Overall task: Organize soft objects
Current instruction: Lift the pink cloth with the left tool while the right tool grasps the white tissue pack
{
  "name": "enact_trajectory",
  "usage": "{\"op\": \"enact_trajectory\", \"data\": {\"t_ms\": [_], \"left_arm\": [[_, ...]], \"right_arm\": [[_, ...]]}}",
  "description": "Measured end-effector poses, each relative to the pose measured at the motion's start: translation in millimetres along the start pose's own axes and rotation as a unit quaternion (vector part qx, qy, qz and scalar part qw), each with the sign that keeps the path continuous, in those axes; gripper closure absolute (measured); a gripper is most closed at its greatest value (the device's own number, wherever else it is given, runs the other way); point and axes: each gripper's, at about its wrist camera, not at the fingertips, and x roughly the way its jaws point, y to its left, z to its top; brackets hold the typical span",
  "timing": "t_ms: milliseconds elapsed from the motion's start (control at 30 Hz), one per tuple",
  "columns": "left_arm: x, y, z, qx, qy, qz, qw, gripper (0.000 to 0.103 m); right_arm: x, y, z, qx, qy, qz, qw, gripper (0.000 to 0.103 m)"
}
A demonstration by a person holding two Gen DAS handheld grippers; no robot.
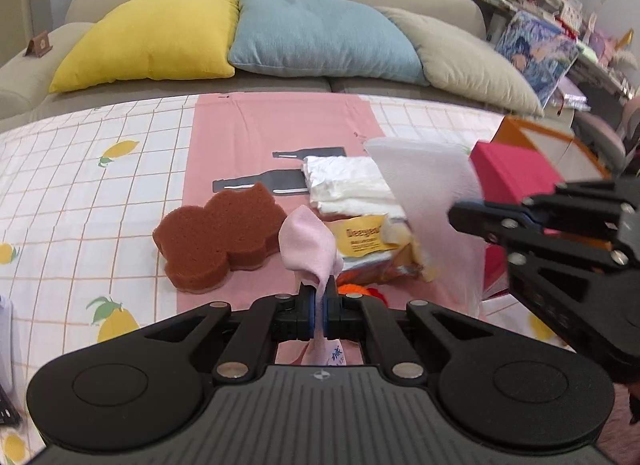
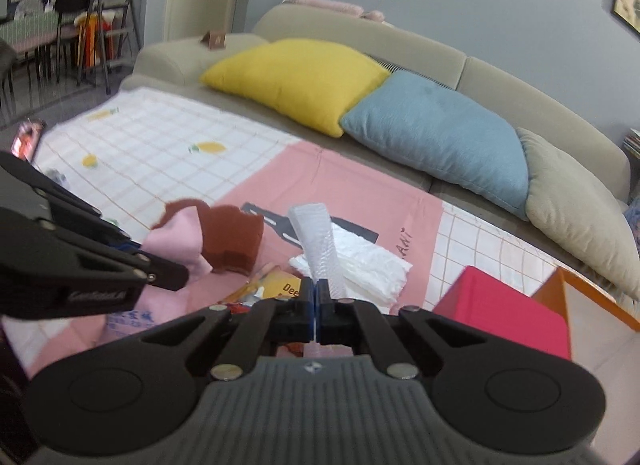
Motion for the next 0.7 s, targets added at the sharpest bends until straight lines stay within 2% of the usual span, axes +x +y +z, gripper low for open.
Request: {"op": "enact_trajectory", "data": {"t_ms": [367,700], "left_arm": [[-33,-13,-10,-0.035,0.001,-0.016,0.9993,0.100],[-54,-55,2,-0.016,-0.022,-0.063,0.9977,0.100]], "right_arm": [[-77,-23,-17,0.051,-0.009,0.009,0.999,0.103],[-128,-56,-33,0.086,-0.032,-0.042,0.995,0.103]]}}
